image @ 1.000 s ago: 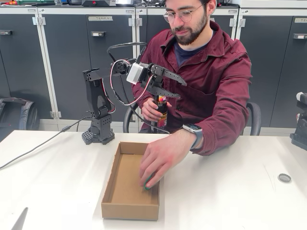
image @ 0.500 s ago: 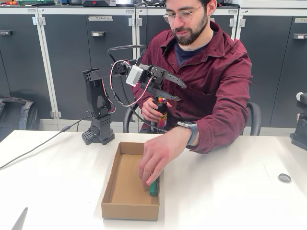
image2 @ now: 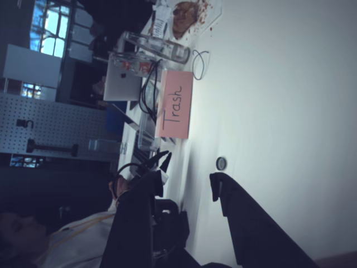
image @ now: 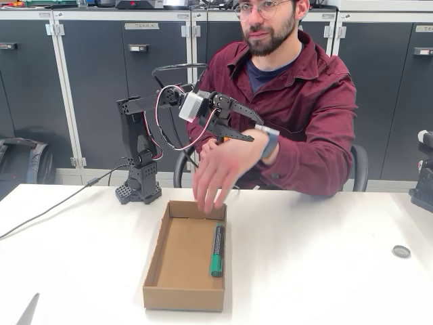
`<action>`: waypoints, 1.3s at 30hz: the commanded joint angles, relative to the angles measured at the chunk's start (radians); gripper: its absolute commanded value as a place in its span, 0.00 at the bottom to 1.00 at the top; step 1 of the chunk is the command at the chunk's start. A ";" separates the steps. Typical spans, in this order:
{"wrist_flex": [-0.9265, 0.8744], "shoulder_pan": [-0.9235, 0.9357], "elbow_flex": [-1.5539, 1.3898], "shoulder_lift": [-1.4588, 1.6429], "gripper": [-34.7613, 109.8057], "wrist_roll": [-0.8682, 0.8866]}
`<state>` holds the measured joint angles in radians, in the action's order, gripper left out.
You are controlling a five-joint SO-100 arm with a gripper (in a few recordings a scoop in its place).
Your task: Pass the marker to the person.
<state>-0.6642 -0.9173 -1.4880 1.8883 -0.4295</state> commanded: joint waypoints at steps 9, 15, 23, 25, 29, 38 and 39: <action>0.000 0.015 0.037 0.031 0.37 -0.009; 0.003 0.020 0.040 0.026 0.37 -0.009; 0.021 0.025 0.009 0.029 0.36 -0.012; 0.018 0.023 0.014 0.026 0.36 -0.012; 0.017 0.021 0.021 0.023 0.36 -0.005; 0.020 0.023 0.026 0.018 0.36 -0.006; 0.018 0.025 0.026 0.018 0.36 -0.009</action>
<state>-0.6611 -0.8989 -1.4895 1.8883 -0.4249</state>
